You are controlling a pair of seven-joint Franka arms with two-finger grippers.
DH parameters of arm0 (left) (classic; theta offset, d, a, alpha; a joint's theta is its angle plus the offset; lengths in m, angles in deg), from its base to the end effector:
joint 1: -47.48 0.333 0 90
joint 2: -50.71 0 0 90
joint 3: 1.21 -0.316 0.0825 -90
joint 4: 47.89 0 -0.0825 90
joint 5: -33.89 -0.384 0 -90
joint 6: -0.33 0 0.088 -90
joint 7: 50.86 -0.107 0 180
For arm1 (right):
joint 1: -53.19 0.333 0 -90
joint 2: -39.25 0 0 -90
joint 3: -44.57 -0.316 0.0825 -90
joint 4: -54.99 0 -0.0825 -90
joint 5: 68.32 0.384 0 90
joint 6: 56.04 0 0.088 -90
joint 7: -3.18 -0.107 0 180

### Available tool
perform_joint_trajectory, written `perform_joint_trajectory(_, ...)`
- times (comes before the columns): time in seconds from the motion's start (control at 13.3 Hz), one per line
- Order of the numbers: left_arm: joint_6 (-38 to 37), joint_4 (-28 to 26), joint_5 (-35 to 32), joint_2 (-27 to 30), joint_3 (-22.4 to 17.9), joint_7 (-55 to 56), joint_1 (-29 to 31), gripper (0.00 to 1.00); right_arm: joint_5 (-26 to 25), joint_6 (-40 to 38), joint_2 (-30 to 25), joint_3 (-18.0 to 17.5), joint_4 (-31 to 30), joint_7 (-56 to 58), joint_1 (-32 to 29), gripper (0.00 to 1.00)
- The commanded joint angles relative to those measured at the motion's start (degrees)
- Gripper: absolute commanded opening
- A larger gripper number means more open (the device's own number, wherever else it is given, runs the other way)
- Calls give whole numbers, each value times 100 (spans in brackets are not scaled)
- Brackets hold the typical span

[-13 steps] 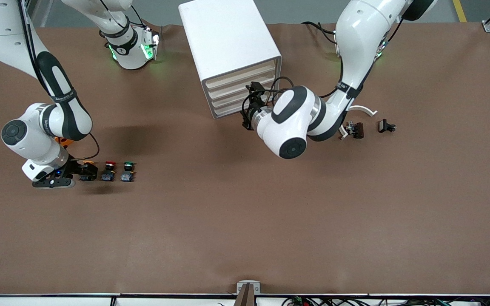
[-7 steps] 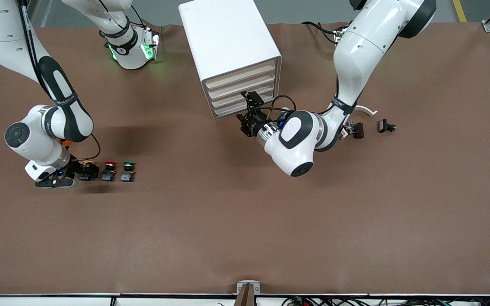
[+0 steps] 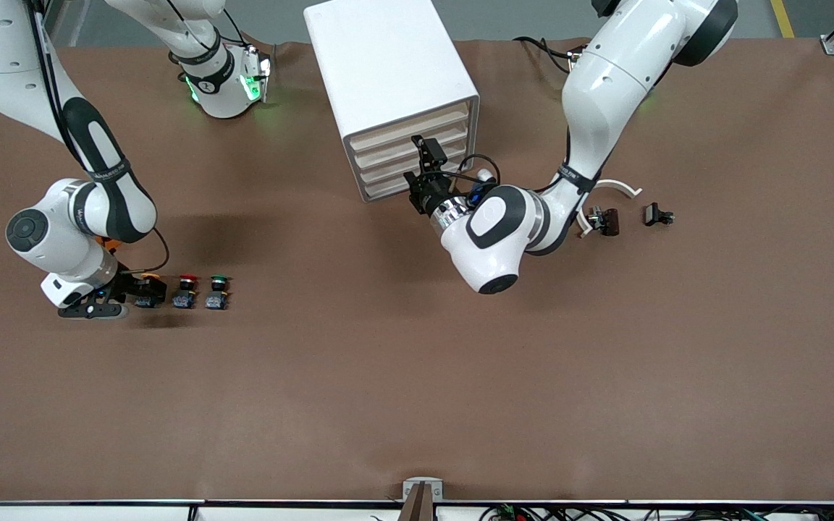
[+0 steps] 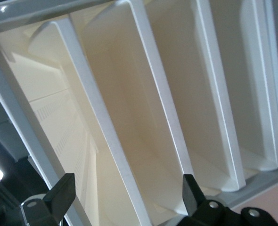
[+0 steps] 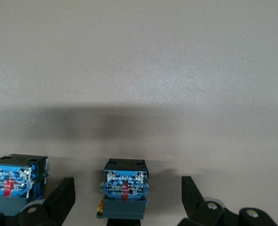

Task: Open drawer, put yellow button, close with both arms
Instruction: 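Pull the drawer open with the left gripper while the right gripper grasps the button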

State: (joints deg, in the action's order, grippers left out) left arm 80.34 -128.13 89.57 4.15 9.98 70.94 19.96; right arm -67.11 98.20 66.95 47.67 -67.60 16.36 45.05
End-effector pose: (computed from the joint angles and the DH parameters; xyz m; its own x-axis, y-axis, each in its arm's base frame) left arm 0.4724 -0.4713 0.2524 -0.3564 0.8870 -0.2936 0.3268 -0.1761 -0.9285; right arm 0.5659 -0.1134 0.1815 0.9976 0.0232 0.0647 0.0212 -0.9993 0.0302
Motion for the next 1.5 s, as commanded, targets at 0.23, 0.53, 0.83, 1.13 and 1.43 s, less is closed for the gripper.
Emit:
perform_joint_trajectory(0.23, -152, 87, 155, -151, -2, 808, -69, 100, 98, -139, 8, -46, -28, -52, -39, 75)
perform_joint_trajectory(0.53, -284, 61, 137, -160, 6, 880, -245, 72, 98, -201, 16, -46, -19, 588, -91, 0)
perform_joint_trajectory(0.83, -521, 61, 137, -143, 6, 933, -289, 37, 107, -559, -10, -46, 217, 230, -74, 0)
perform_joint_trajectory(1.13, -539, 61, 119, -160, -2, 1091, -315, 9, 107, -3137, -194, -54, 1655, -138, 223, 0)
perform_joint_trajectory(1.43, -539, 70, 75, -204, -64, 1389, -315, 0, 441, -4803, -388, -63, 2677, -1060, 541, 0)
